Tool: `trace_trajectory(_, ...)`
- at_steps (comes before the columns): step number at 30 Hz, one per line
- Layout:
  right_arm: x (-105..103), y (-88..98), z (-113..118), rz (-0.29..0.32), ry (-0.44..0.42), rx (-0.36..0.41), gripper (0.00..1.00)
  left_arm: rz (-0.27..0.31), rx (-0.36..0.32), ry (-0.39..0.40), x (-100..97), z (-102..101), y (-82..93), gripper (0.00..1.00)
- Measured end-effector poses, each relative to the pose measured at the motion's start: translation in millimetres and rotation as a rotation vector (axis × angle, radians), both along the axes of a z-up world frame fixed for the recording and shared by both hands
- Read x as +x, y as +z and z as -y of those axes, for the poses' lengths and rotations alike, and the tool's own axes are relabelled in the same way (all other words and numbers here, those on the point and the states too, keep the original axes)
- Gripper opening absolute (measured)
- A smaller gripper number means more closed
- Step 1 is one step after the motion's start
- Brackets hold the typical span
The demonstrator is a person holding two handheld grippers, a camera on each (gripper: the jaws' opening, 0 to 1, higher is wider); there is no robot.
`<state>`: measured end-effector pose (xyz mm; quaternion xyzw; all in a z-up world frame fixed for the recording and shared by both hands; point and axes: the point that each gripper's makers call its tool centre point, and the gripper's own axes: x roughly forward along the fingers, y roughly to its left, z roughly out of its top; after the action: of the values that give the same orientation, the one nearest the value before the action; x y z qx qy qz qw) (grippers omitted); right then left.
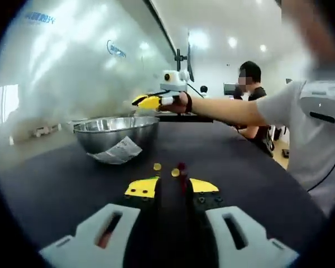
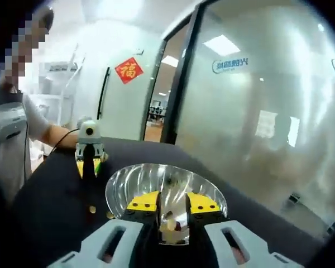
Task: Pick candy and put bowl
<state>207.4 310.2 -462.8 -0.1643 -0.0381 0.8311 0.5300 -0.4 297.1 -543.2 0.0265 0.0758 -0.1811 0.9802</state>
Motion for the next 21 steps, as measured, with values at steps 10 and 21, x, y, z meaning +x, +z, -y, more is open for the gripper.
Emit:
trace_trajectory(10, -52.4, -18.7, 87.3, -0.039, 0.125, -0.006, 0.16, -0.07, 0.104, -0.07, -18.3, 10.1, -13.4, 0.13)
trace_trajectory(21, -83.9, -123.9, 118.7, -0.071, 0.181, -0.264, 0.16, -0.124, 0.091, -0.103, -2.2, 24.8, -29.0, 0.13)
